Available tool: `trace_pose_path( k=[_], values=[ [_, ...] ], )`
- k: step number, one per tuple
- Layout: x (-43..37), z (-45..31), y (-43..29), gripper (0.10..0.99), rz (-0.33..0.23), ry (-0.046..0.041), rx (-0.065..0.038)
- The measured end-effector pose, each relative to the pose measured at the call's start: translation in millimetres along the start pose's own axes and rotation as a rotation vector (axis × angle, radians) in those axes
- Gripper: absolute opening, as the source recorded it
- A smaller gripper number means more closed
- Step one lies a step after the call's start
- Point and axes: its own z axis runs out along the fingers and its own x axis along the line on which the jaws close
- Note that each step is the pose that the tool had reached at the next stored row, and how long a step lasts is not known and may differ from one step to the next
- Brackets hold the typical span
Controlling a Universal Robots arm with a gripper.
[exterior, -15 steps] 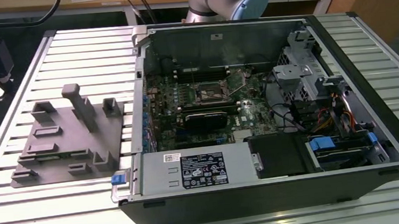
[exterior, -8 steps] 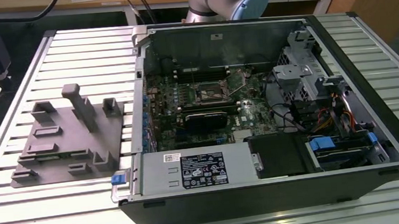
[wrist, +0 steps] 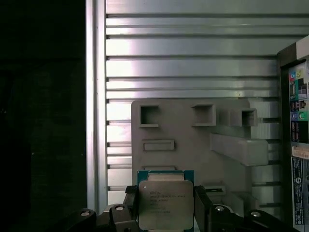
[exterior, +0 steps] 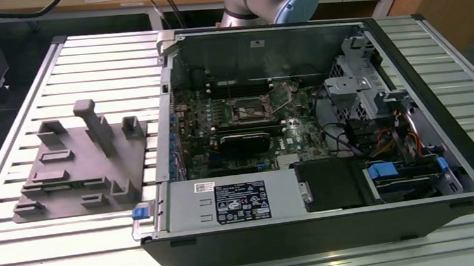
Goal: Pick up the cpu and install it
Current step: 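Pick up the cpu and move it towards the insertion slot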
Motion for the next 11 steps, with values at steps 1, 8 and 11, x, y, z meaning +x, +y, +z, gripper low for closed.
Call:
trace_pose_path(
  k=[1, 8, 11],
  values=[
    [0.0, -1.3, 0.0, 0.545, 0.000, 0.0000, 0.000],
    [-0.3, -11.0, 0.4, 0.545, 0.000, 0.0000, 0.000],
    [-0.4, -15.4, 0.6, 0.545, 0.000, 0.0000, 0.000]
  ],
)
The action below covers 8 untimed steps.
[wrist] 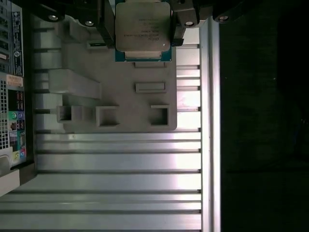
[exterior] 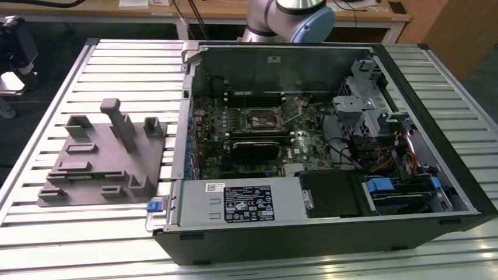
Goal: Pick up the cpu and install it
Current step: 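Pick up the cpu and move it towards the insertion slot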
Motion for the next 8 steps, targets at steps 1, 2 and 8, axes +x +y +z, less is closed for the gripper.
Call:
trace_pose_path(
  k=[1, 2, 8],
  values=[
    [0.0, -1.4, 0.1, 0.545, 0.000, -0.0001, 0.000],
    [-0.1, -2.8, 0.2, 0.545, 0.000, 0.0000, 0.000],
    [-0.3, -12.0, 0.5, 0.545, 0.000, -0.0001, 0.000]
  ],
)
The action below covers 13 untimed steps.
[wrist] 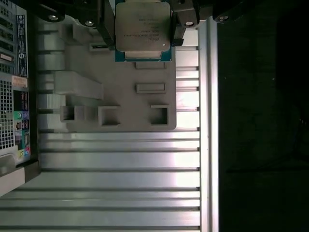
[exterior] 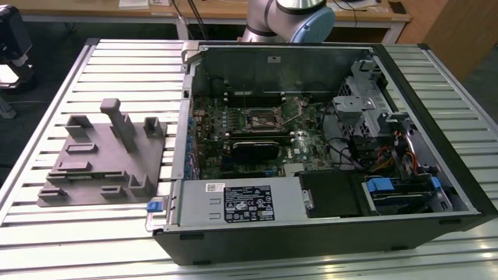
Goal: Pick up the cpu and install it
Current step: 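Pick up the cpu and move it towards the insertion slot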
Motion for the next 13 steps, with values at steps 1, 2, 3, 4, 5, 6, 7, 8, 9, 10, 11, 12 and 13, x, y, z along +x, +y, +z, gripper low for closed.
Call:
trace_pose_path(
  k=[1, 2, 3, 4, 5, 6, 7, 8, 9, 10, 11, 12, 13],
  values=[
    [0.0, -1.5, 0.1, 0.545, 0.000, 0.0000, 0.000],
    [-0.1, -3.0, 0.1, 0.545, 0.000, 0.0001, 0.000],
    [-0.1, -4.4, 0.2, 0.545, 0.000, 0.0001, 0.000],
    [-0.1, -5.7, 0.2, 0.545, 0.000, -0.0001, 0.000],
    [-0.2, -7.0, 0.2, 0.545, 0.000, -0.0001, 0.000],
    [-0.2, -8.4, 0.3, 0.545, 0.000, 0.0000, 0.000],
    [-0.2, -9.6, 0.4, 0.545, 0.000, -0.0001, 0.000],
    [-0.2, -10.5, 0.4, 0.545, 0.000, -0.0001, 0.000],
    [-0.2, -10.7, 0.4, 0.545, 0.000, -0.0002, 0.000],
    [-0.3, -10.7, 0.4, 0.545, 0.000, -0.0003, 0.000],
    [-0.3, -10.9, 0.5, 0.545, 0.000, -0.0002, 0.000],
    [-0.3, -11.1, 0.5, 0.545, 0.000, 0.0000, 0.000],
    [-0.3, -11.1, 0.5, 0.545, 0.000, 0.0000, 0.000]
  ],
)
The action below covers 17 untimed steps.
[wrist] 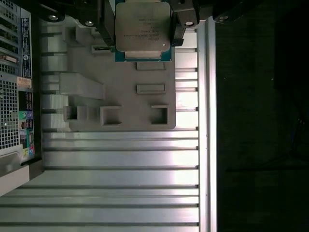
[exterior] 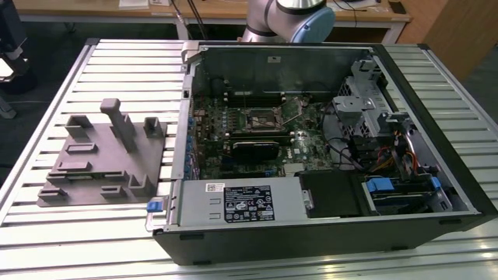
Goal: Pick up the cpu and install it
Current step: 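Pick up the cpu and move it towards the insertion slot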
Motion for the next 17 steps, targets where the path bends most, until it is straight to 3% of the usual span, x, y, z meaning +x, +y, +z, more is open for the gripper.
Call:
trace_pose_path(
  k=[17],
  values=[
    [-19.4, 0.5, 0.7, 0.545, 0.000, 0.0000, 0.000]
  ],
)
